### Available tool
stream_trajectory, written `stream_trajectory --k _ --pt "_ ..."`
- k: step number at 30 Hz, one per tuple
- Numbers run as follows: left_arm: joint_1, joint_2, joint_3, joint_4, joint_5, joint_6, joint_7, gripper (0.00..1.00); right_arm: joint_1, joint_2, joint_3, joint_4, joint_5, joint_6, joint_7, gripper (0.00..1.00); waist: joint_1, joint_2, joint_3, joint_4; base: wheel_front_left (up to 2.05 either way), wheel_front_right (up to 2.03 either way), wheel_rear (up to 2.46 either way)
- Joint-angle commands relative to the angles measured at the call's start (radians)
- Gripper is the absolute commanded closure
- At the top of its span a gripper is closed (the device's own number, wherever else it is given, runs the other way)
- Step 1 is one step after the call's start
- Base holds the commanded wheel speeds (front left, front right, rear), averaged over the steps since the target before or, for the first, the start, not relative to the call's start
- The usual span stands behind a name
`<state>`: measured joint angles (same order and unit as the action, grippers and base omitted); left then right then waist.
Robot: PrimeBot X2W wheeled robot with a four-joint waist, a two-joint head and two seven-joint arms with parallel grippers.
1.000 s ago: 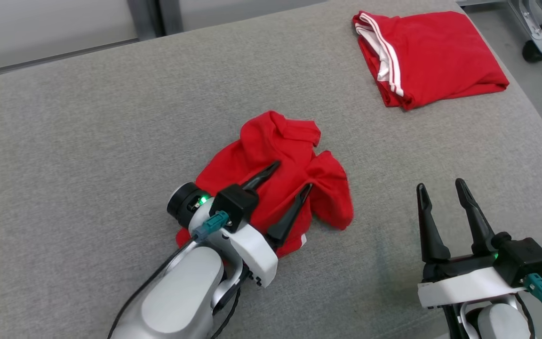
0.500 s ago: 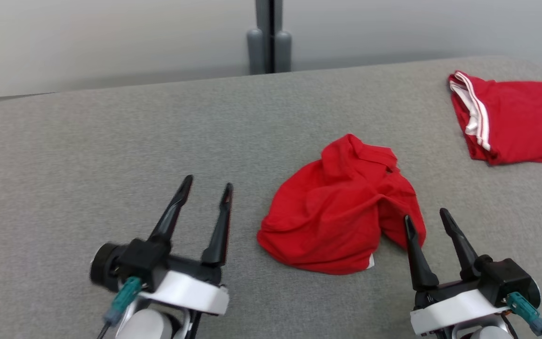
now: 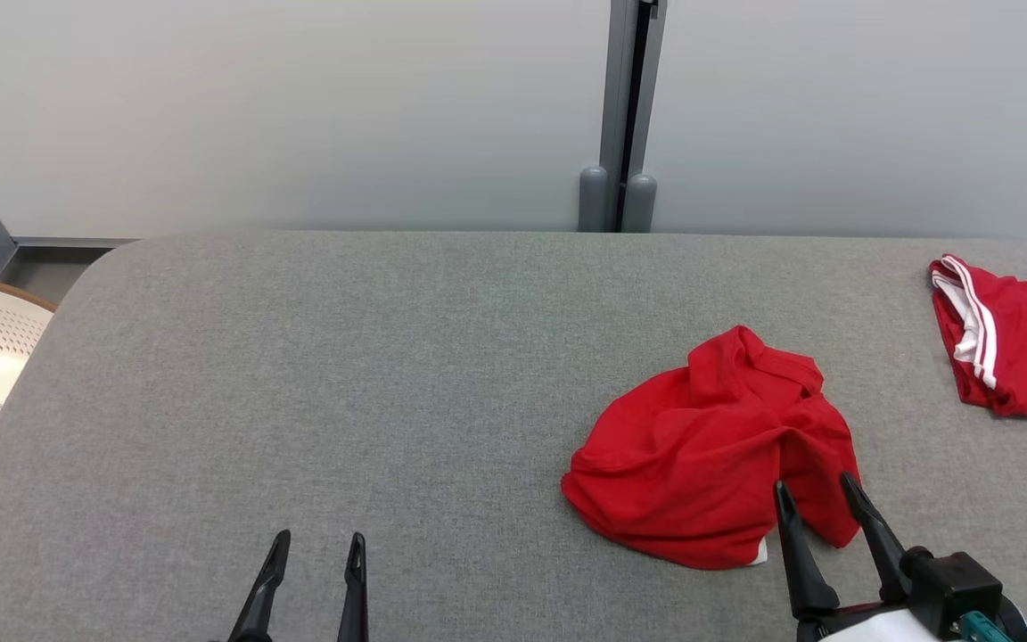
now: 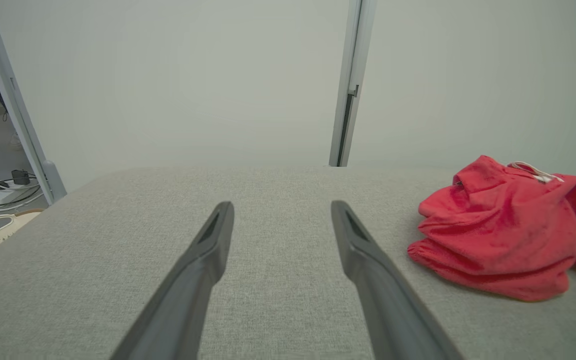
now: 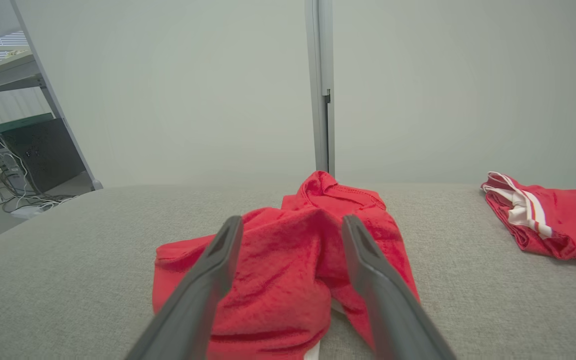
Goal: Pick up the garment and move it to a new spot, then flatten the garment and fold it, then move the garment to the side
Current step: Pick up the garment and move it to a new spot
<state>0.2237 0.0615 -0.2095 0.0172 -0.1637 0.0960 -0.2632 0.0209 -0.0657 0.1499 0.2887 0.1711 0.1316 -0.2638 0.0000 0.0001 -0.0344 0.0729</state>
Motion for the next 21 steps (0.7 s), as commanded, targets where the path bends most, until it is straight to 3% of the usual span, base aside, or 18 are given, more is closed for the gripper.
stream_trajectory --k 1,21 --pt "0.001 0.001 0.003 -0.003 0.006 -0.008 -0.001 0.0 0.008 -0.002 -0.002 0.005 -0.007 -0.002 -0.001 0.0 0.0 -0.0001 -0.007 0.003 0.0 0.0 0.0" --pt "-0.013 -0.009 0.006 0.003 0.043 -0.011 -0.001 0.0 0.005 0.001 -0.01 0.018 -0.008 -0.002 -0.001 0.0 0.0 -0.0001 -0.014 -0.015 0.0 0.0 0.0"
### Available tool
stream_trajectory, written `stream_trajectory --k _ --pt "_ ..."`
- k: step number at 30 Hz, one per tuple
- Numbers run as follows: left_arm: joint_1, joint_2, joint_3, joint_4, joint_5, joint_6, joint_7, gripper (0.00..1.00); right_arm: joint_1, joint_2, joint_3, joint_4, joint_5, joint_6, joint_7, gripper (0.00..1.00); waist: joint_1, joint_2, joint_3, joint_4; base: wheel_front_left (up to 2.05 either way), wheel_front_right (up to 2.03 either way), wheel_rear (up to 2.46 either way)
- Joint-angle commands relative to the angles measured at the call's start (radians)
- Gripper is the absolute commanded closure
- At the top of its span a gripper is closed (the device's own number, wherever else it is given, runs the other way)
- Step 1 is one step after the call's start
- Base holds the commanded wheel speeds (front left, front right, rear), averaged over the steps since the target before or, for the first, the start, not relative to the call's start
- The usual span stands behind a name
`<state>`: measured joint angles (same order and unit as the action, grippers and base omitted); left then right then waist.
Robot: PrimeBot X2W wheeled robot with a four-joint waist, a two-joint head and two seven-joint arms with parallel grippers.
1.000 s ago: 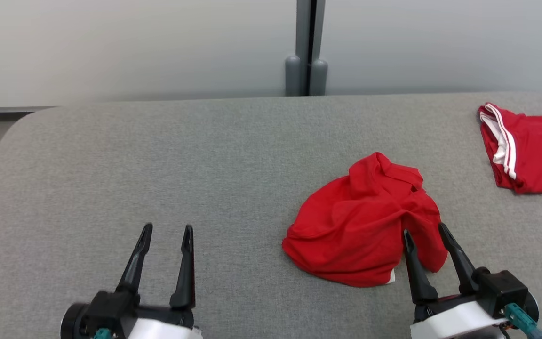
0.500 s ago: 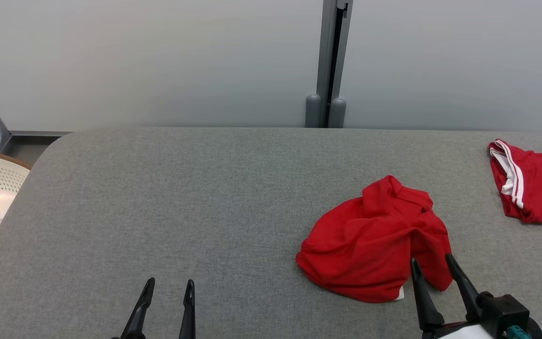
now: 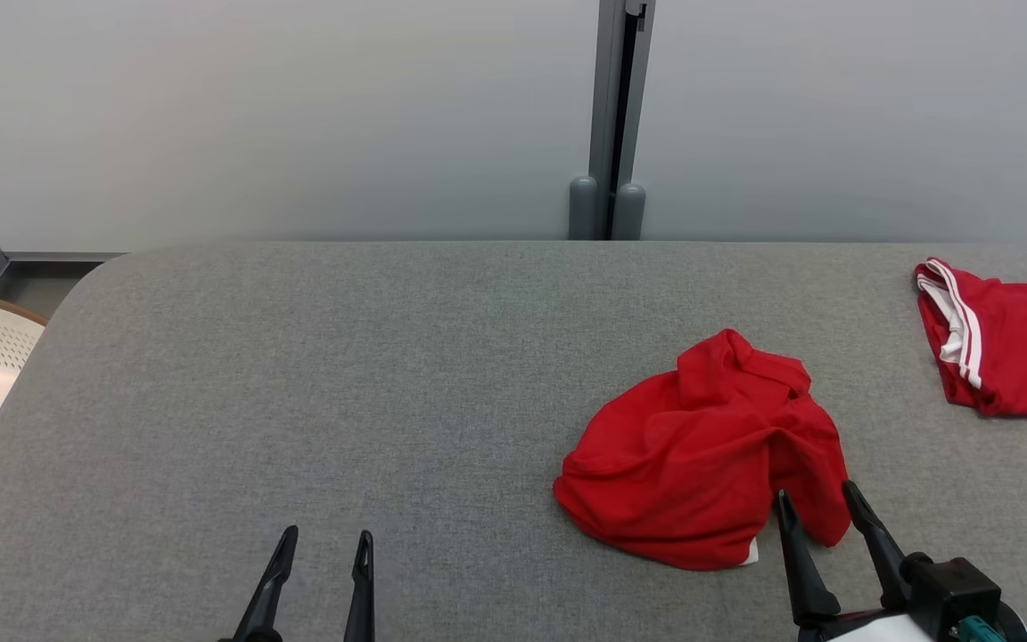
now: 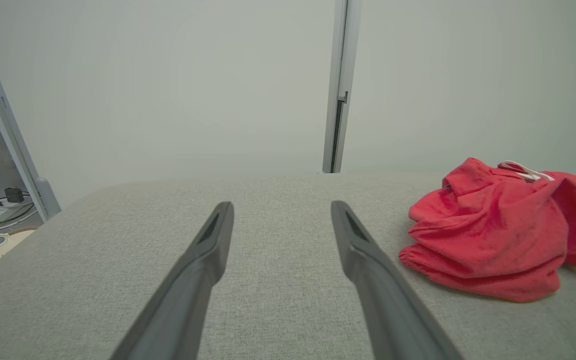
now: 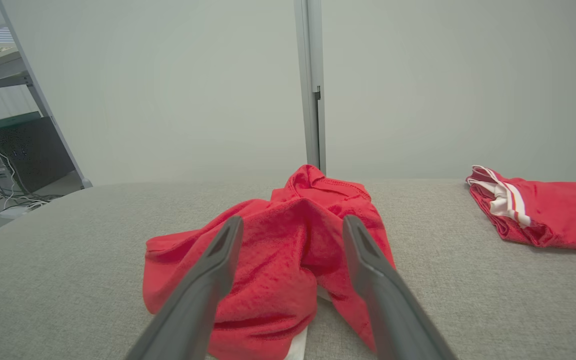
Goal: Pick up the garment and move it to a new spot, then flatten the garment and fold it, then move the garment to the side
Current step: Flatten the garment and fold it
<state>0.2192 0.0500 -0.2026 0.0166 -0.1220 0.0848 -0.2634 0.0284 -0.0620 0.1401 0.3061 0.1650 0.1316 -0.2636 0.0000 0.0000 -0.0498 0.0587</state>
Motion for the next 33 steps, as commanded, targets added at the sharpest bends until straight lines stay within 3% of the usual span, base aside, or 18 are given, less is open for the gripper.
stream_trajectory --k 1,7,13,17,25,33 --pt "-0.01 0.002 -0.004 0.008 0.004 -0.002 -0.001 0.0 -0.003 -0.002 0.0 0.001 -0.002 -0.002 -0.001 0.0 0.0 0.0 0.002 -0.002 0.0 0.0 0.0" --pt "-0.028 0.002 -0.032 0.07 0.015 -0.036 -0.001 0.0 -0.008 -0.002 0.004 -0.002 -0.002 -0.002 -0.001 0.0 0.0 0.0 0.007 -0.009 0.0 0.0 0.0" --pt "-0.133 0.002 -0.142 0.273 -0.017 -0.133 -0.001 0.0 -0.032 -0.009 0.017 -0.006 -0.004 -0.002 -0.001 0.0 0.0 0.0 0.042 -0.04 0.0 0.0 0.0" --pt "-0.27 0.003 -0.232 0.445 -0.037 -0.164 0.002 0.0 -0.059 -0.016 0.021 -0.01 -0.001 -0.002 -0.001 0.0 0.0 0.0 0.098 -0.077 0.0 0.0 0.0" --pt "-0.539 0.003 -0.384 0.651 -0.263 -0.185 0.061 0.0 -0.133 -0.026 0.011 -0.029 -0.01 -0.002 -0.001 0.0 0.0 0.0 0.251 -0.149 0.0 0.0 0.0" --pt "-0.673 0.002 -0.497 0.682 -0.467 -0.207 0.02 0.0 -0.166 -0.018 -0.013 -0.044 -0.016 -0.002 -0.001 0.0 0.0 0.0 0.329 -0.187 0.0 0.0 0.0"
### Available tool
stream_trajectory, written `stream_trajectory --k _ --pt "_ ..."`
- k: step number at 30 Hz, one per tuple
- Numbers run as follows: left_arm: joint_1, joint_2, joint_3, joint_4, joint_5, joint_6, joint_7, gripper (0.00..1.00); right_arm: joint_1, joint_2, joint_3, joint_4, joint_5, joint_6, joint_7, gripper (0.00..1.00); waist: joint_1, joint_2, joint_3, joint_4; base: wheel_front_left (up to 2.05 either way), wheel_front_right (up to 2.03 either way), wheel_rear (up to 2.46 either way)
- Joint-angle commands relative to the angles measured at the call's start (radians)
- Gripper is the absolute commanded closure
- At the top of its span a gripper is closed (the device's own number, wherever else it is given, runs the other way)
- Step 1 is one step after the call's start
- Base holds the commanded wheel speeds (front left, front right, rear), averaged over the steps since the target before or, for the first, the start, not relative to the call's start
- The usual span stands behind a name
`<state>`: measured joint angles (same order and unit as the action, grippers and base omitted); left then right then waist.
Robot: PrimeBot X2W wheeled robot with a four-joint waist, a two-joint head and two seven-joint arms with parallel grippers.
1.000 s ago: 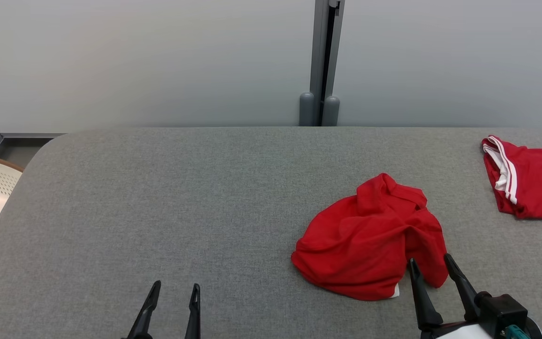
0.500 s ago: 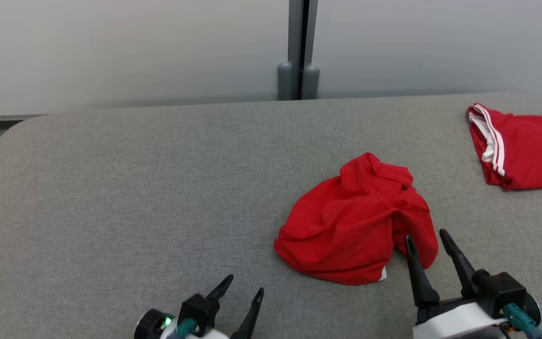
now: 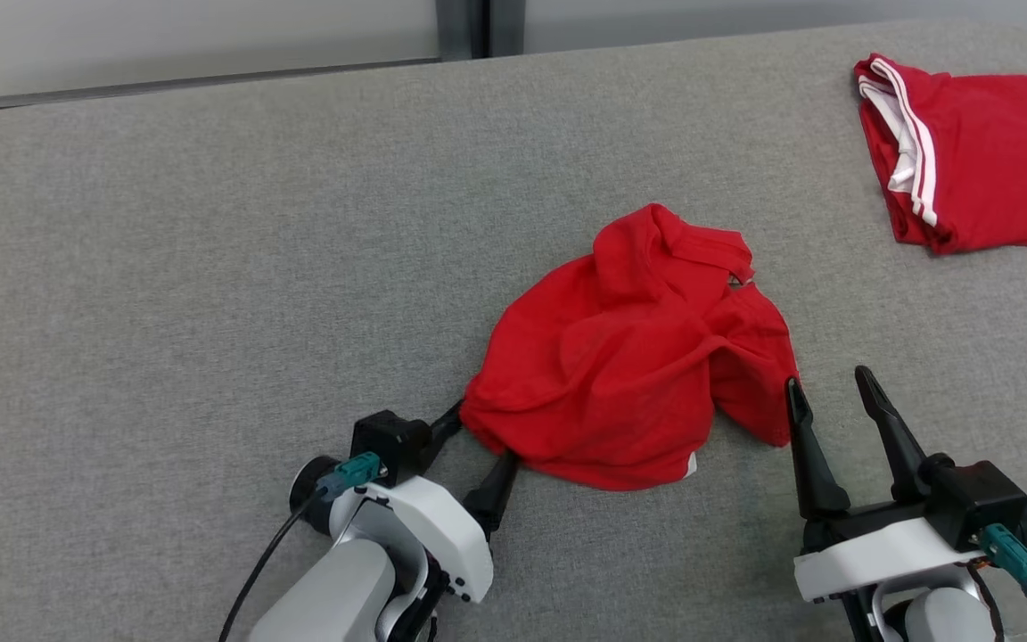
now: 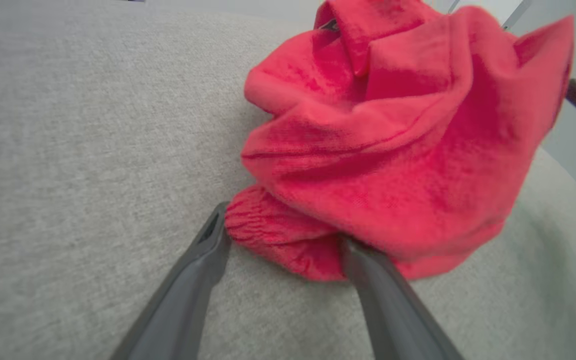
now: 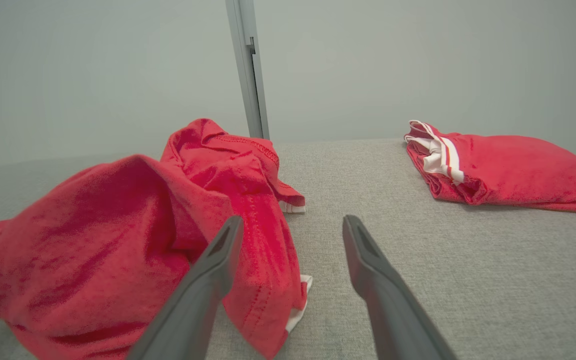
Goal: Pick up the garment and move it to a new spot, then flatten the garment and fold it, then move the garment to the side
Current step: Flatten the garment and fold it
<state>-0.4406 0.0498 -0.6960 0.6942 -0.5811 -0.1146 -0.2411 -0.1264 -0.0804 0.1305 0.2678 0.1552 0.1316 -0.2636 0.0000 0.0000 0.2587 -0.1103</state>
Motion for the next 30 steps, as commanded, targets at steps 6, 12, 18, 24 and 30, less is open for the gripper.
stream_trajectory --k 6,12,18,24,30 --pt "-0.082 -0.001 -0.098 -0.019 -0.103 -0.014 -0.013 0.0 -0.038 0.008 0.003 -0.006 -0.004 -0.002 -0.001 0.0 0.0 0.0 0.048 -0.041 0.0 0.0 0.0" --pt "-0.161 0.003 -0.197 -0.073 -0.126 -0.016 -0.022 0.0 -0.064 0.014 0.009 -0.01 0.004 -0.002 -0.001 0.0 0.0 0.0 0.071 -0.061 0.0 0.0 0.0" --pt "-0.229 0.005 -0.204 -0.171 -0.016 -0.015 -0.024 1.0 -0.073 0.02 0.004 -0.009 0.01 -0.002 -0.001 0.0 0.0 0.0 0.08 -0.081 0.0 0.0 0.0" --pt "-0.283 0.012 -0.088 -0.263 0.222 0.041 -0.025 1.0 -0.05 0.025 0.001 0.006 0.014 -0.002 -0.001 0.0 0.0 0.0 0.035 -0.082 0.0 0.0 0.0" --pt "-0.381 0.059 -0.07 -0.357 0.45 0.095 -0.025 1.0 -0.048 0.028 0.009 0.01 0.02 -0.002 -0.001 0.0 0.0 0.0 -0.001 -0.064 0.0 0.0 0.0"
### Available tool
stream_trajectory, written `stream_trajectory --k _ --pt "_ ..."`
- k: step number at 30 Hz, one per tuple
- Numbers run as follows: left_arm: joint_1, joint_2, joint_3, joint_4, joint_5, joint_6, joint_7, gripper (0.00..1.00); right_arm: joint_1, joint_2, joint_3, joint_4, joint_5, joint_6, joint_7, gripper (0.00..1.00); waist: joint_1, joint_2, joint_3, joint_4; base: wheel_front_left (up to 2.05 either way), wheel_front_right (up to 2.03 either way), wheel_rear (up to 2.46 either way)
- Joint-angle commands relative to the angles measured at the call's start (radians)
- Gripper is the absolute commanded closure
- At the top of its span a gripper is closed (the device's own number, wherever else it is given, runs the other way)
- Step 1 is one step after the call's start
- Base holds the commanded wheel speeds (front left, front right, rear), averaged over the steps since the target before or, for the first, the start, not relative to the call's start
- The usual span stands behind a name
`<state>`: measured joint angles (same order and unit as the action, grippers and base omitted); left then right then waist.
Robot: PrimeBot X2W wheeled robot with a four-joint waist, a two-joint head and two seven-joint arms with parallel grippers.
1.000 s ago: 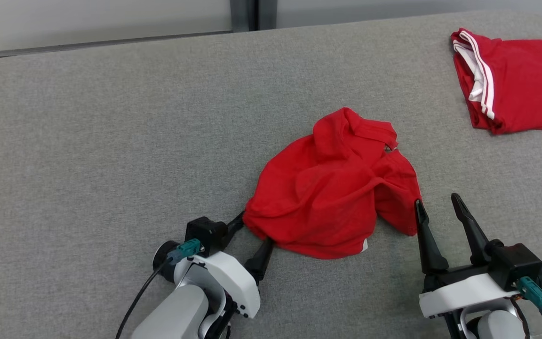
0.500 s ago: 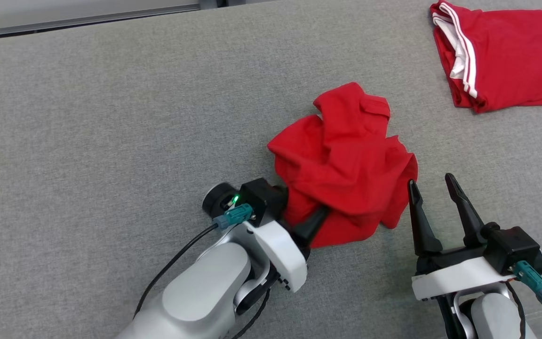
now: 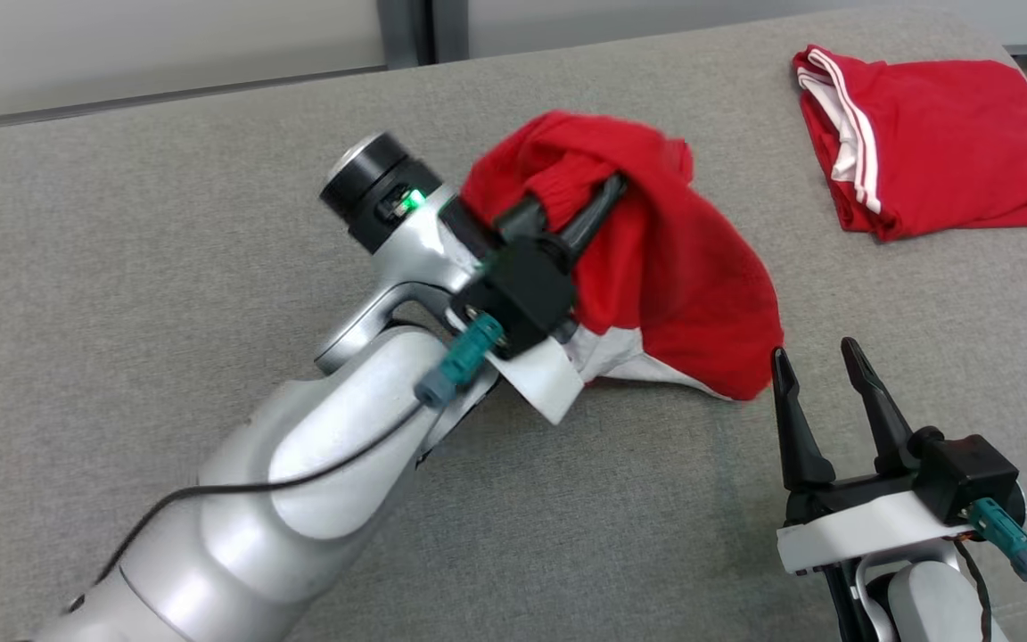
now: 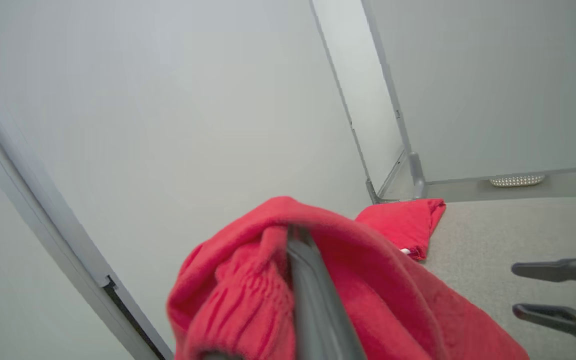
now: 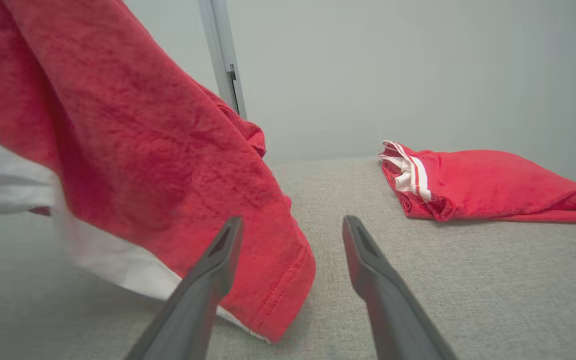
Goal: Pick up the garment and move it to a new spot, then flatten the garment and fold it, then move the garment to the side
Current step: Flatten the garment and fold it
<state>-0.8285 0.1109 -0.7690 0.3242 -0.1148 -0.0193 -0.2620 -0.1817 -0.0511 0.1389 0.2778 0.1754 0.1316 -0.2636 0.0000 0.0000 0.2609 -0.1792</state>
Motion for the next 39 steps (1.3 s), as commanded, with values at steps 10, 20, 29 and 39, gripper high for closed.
stream_trajectory --k 10,20,29,39 --pt "0.206 0.007 -0.148 0.102 -0.035 -0.079 -0.003 0.91 0.022 -0.002 -0.021 0.007 -0.013 -0.002 -0.001 0.0 0.0 0.0 -0.016 0.085 0.0 0.0 0.0" --pt "0.236 0.041 -0.241 0.186 -0.116 -0.11 -0.003 0.0 0.026 -0.011 -0.023 0.007 -0.007 -0.002 -0.001 0.0 0.0 0.0 -0.033 0.103 0.0 0.0 0.0" --pt "0.238 0.222 -0.379 0.033 -0.076 -0.11 0.055 0.0 0.051 -0.009 -0.026 0.004 -0.005 -0.002 -0.001 0.0 0.0 0.0 -0.044 0.1 0.0 0.0 0.0" --pt "0.156 0.364 -0.497 -0.064 -0.004 -0.11 0.073 0.0 0.041 -0.015 -0.024 -0.004 -0.003 -0.002 -0.001 0.0 0.0 0.0 -0.033 0.072 0.0 0.0 0.0"
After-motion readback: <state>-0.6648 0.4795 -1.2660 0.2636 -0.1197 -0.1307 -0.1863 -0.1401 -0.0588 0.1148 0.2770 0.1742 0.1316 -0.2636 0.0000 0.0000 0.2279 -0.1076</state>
